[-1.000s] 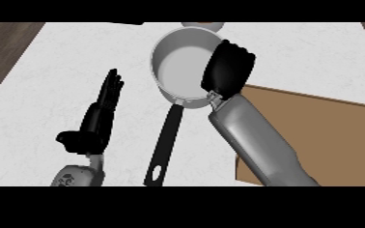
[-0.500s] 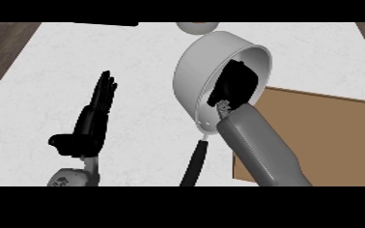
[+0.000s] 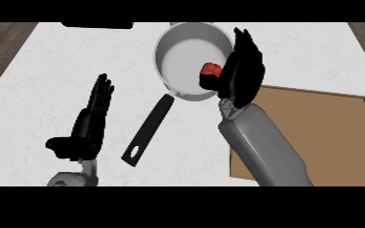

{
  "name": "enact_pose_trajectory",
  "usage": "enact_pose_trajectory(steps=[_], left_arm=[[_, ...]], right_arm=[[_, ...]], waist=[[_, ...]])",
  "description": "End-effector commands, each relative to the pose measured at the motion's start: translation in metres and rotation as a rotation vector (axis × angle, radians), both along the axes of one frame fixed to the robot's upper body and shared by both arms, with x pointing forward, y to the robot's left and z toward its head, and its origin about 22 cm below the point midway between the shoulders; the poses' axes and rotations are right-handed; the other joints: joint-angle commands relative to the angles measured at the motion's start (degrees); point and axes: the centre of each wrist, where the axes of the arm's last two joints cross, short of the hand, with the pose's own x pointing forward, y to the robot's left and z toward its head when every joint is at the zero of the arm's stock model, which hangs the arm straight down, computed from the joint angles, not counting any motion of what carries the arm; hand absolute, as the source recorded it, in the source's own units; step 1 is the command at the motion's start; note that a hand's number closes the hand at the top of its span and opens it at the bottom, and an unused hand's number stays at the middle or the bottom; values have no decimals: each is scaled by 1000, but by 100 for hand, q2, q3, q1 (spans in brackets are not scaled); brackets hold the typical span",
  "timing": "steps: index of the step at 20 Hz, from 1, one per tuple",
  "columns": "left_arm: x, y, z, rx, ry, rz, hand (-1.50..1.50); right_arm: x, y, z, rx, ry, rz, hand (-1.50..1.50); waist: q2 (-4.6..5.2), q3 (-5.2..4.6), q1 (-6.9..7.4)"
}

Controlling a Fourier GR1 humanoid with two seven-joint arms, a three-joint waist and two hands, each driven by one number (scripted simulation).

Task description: Pick the bell pepper from the tray and place it in the pot

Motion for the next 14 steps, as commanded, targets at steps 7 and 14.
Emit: enact_pose_trajectory(steps=[7,14], left_arm=[[-5,11,-5,4,-3,54,0],[-12,11,-10,8,-6,49,0]], right_arm=[[-33,-20,-25,395,-276,-210,-150],[-72,-24,-47,402,-383,-194,-150]], waist=[[-15,-8,-208],[-23,-14,-276]])
